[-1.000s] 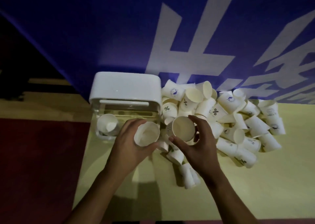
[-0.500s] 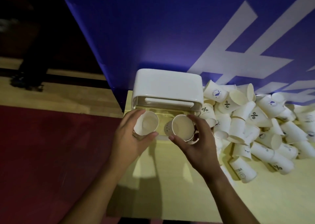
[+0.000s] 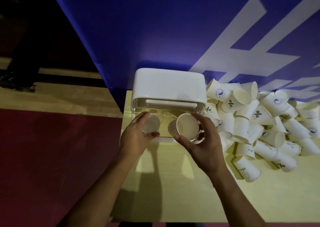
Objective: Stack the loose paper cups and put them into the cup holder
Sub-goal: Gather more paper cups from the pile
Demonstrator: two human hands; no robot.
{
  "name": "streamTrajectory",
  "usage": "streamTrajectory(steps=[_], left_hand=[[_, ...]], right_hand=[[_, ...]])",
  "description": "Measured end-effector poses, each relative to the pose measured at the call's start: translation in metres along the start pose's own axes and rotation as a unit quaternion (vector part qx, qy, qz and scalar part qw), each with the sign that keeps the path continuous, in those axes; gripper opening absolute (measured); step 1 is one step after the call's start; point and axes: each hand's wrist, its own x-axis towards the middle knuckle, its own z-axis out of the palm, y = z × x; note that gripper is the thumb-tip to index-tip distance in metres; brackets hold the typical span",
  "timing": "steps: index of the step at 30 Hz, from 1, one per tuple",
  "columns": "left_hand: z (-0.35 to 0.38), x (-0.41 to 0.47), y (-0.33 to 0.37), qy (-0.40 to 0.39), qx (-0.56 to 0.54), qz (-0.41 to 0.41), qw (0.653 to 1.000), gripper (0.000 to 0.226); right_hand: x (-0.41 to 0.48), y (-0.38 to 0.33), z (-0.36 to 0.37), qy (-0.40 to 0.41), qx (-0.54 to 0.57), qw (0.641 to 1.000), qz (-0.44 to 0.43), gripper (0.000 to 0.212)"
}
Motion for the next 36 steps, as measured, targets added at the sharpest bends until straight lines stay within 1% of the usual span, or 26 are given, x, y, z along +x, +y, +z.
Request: streamTrajectory(steps=[3,7,8,9,10,11,12,13,14,15,16,21,22,24,25,28,30,36], left_hand=[[0.003,0.003,-0.002,0.011,-0.011,-0.019,1.000,0.084],[0.003,0.006,-0.006,-0.017,-0.008,-0.029,0.999,0.086],[0.001,0.006,-0.006,-0.041,-0.007,-0.028,0.999,0.082],[-0.002,0.005,-0.006,-0.061,-0.014,-0.009,0.998,0.069],[-0.007,0.005,-0.003,-0.060,-0.028,-0.005,0.998,0.055],[-0.013,0.003,0.000,-0.063,-0.079,-0.032,0.994,0.047],[-0.017,-0.002,0.001,-0.070,-0.069,-0.010,0.995,0.048],[-0.020,-0.010,-0.003,-0.078,-0.059,-0.012,0.995,0.060],[-0.017,-0.015,-0.011,-0.065,-0.094,-0.044,0.992,0.075],[-0.022,-0.020,-0.014,-0.057,-0.114,-0.064,0.990,0.084],[-0.024,-0.021,-0.018,-0.057,-0.105,-0.055,0.991,0.088],[-0.027,-0.023,-0.027,-0.072,-0.173,-0.099,0.977,0.089],[-0.026,-0.022,-0.028,-0.077,-0.180,-0.106,0.975,0.085],[-0.025,-0.020,-0.024,-0.086,-0.175,-0.112,0.974,0.069],[-0.025,-0.019,-0.021,-0.094,-0.173,-0.109,0.974,0.067],[-0.021,-0.017,-0.021,-0.118,-0.175,-0.086,0.974,0.067],[-0.020,-0.020,-0.021,-0.125,-0.176,-0.085,0.973,0.069],[-0.018,-0.027,-0.019,-0.119,-0.158,-0.092,0.976,0.081]], right_hand=[[0.006,-0.006,0.002,-0.009,0.007,1.000,-0.014,0.073],[0.012,-0.022,0.018,-0.021,0.030,0.998,-0.046,0.074],[0.014,-0.025,0.024,-0.031,0.032,0.998,-0.052,0.076],[0.015,-0.027,0.031,-0.046,0.031,0.997,-0.055,0.077],[0.016,-0.028,0.038,-0.062,0.027,0.996,-0.057,0.078],[0.016,-0.027,0.045,-0.077,0.022,0.995,-0.058,0.078],[0.016,-0.026,0.050,-0.089,0.017,0.994,-0.060,0.078],[0.017,-0.024,0.056,-0.098,0.011,0.993,-0.064,0.078],[0.017,-0.022,0.060,-0.105,0.004,0.992,-0.067,0.079],[0.018,-0.019,0.065,-0.110,-0.004,0.991,-0.070,0.080],[0.018,-0.015,0.070,-0.114,-0.015,0.991,-0.071,0.081],[0.021,-0.004,0.090,-0.120,-0.057,0.989,-0.062,0.084],[0.022,-0.001,0.093,-0.125,-0.059,0.989,-0.059,0.083],[0.023,0.004,0.100,-0.142,-0.049,0.988,-0.043,0.080],[0.024,0.006,0.102,-0.151,-0.035,0.988,-0.030,0.078],[0.026,0.010,0.105,-0.166,-0.005,0.986,-0.009,0.075],[0.027,0.012,0.105,-0.172,0.001,0.985,-0.002,0.076],[0.031,0.022,0.102,-0.220,-0.010,0.975,0.006,0.078]])
